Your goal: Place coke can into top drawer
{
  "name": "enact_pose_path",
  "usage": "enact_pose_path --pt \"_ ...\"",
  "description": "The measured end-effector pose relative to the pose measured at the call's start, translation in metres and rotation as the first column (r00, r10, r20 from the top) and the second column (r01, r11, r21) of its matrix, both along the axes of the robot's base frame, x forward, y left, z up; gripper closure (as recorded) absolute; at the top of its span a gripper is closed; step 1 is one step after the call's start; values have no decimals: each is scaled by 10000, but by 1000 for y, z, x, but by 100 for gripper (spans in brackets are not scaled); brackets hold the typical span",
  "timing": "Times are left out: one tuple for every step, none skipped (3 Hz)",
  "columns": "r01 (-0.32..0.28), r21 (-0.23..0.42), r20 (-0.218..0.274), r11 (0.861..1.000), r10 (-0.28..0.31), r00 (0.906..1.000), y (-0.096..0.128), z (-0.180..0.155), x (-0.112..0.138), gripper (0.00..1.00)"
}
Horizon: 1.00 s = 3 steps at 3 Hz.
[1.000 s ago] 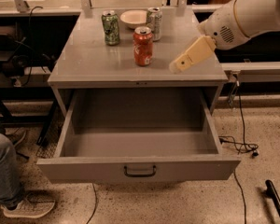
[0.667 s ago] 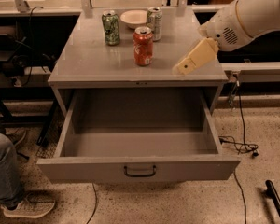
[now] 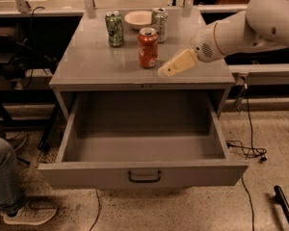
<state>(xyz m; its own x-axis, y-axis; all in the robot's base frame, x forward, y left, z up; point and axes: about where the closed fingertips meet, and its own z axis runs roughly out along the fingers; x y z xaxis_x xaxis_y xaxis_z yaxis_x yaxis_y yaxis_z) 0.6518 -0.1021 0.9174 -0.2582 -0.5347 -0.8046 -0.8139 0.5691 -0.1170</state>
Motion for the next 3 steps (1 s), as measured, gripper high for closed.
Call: enact_pose_path --pt "685 629 464 9957 -715 9964 6 -17 39 0" --pt "1177 1155 845 9863 -1279 9882 12 -27 69 0" --pt "1233 1673 1227 9782 -1447 9818 27 -26 92 0"
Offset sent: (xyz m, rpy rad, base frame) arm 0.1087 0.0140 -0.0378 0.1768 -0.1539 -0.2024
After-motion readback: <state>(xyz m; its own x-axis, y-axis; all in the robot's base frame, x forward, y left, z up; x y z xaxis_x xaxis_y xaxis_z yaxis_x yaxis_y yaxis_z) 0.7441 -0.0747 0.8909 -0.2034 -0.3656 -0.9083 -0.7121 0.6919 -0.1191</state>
